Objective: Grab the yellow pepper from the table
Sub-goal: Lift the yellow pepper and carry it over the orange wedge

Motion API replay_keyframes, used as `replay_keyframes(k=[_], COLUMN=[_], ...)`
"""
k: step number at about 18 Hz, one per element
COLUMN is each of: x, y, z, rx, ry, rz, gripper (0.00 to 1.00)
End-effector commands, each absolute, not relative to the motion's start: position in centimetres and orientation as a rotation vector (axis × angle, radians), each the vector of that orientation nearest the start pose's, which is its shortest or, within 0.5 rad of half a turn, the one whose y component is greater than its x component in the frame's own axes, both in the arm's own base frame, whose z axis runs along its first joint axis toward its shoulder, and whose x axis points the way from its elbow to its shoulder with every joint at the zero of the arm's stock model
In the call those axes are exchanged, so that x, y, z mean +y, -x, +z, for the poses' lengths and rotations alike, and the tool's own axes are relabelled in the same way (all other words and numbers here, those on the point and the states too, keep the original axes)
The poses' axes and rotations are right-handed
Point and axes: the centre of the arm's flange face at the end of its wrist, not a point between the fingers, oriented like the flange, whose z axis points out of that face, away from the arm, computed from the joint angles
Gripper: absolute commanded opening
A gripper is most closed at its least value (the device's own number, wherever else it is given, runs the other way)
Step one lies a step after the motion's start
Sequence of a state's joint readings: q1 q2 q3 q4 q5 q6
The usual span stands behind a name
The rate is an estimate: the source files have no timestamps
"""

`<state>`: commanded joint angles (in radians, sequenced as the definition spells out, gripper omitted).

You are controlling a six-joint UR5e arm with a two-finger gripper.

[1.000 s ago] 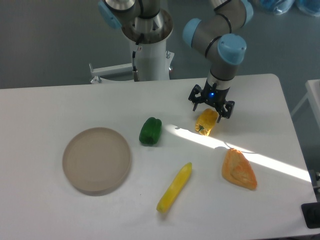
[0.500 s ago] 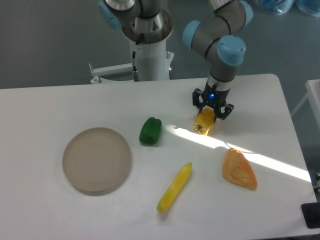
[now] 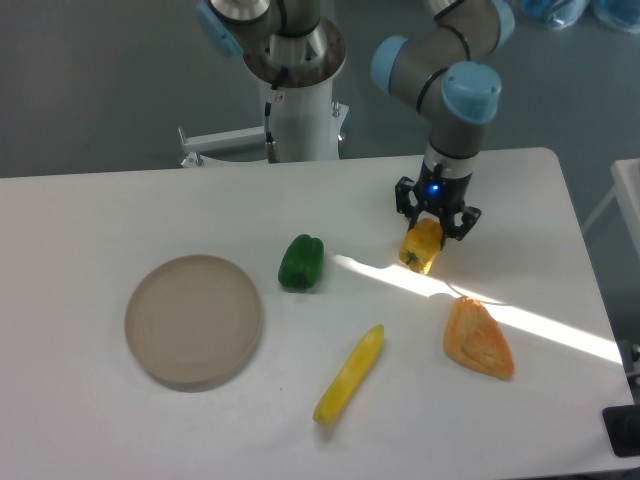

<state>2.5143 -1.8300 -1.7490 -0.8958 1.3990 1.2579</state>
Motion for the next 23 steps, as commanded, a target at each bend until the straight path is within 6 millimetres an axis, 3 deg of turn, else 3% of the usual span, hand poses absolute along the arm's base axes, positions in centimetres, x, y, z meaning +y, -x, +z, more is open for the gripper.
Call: replay_keyframes(k=[6,9,14,19,23], x=[49.1,51.1,54.3,55.6,56.3], y=[40.7,40.8,40.9,42.0,41.8], z=[39.3,41.0,42.4,43.2,43.0], rx=[0.564,0.61,0.673,0.654,0.664], ry=[2.801,2.805,2.851,2.846,2.854], rz=[0.309,0.319,0.389,0.42,0.424], gripper=[0.36,0.36,0.36,0.36,0.36])
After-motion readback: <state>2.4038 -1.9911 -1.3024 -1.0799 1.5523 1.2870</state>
